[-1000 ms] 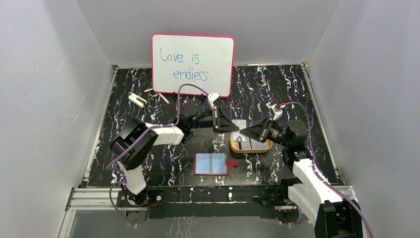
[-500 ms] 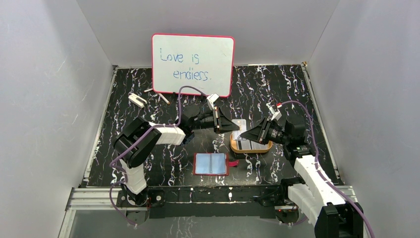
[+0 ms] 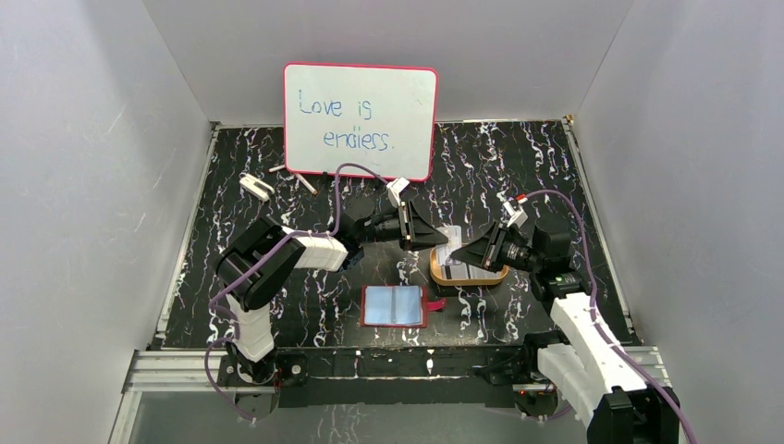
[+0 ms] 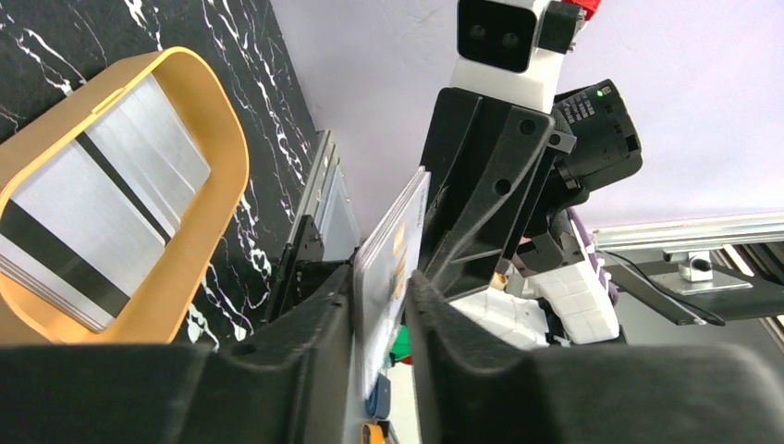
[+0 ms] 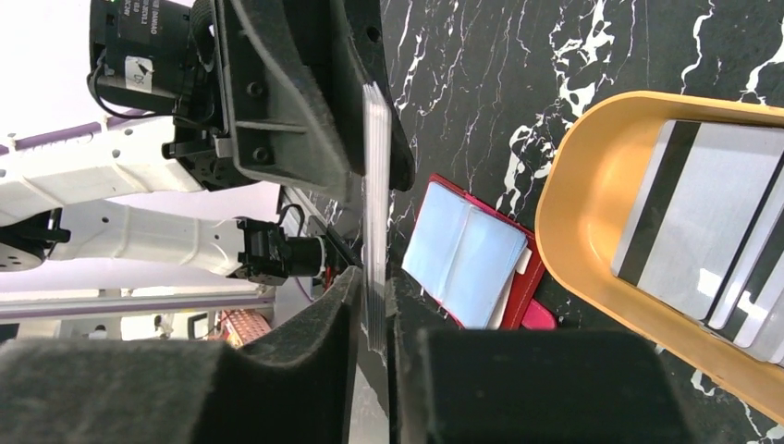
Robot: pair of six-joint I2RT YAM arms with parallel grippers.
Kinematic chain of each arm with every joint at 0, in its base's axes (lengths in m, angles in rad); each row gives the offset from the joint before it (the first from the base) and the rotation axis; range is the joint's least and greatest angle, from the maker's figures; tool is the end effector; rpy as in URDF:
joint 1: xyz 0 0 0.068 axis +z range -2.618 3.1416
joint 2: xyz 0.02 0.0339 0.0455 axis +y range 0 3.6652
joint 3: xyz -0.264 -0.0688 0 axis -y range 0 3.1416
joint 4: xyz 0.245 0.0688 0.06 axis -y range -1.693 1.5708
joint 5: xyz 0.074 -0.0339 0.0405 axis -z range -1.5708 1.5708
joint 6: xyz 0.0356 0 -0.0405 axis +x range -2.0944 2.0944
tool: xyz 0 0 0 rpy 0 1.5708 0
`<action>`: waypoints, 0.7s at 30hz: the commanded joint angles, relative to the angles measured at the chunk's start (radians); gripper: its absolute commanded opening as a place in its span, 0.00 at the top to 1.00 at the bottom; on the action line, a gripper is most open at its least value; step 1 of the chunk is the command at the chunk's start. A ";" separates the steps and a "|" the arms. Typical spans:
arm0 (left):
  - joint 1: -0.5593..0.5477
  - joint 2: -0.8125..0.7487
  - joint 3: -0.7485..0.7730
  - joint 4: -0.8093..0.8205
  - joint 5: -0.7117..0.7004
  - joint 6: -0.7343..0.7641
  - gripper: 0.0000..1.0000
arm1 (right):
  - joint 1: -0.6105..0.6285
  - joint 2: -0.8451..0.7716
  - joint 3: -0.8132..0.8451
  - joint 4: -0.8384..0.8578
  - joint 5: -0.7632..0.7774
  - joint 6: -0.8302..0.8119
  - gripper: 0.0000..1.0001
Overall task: Put the credit cards into the card holder
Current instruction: Pick up the credit card from the storage box.
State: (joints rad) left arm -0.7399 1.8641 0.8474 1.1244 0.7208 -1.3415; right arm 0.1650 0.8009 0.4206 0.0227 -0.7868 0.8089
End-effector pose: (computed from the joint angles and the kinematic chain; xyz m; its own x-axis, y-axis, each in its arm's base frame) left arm 0.2622 -0.2711 0.2003 -0.9471 -0.1260 -0.2951 0.3026 -0.0450 -0.9521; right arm 0.1723 0.0542 0.2331 -0.7957 0.3854 -0.4673 -0.2819 0.4472 0.8488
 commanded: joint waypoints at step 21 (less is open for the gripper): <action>0.016 -0.010 -0.033 0.239 0.079 -0.083 1.00 | 0.001 -0.146 0.084 -0.058 0.169 0.012 0.53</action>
State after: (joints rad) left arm -0.7345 1.8633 0.8436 1.2591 0.7540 -1.4082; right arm 0.1650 0.7113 0.4683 -0.0116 -0.7422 0.8074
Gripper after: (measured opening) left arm 0.046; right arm 0.467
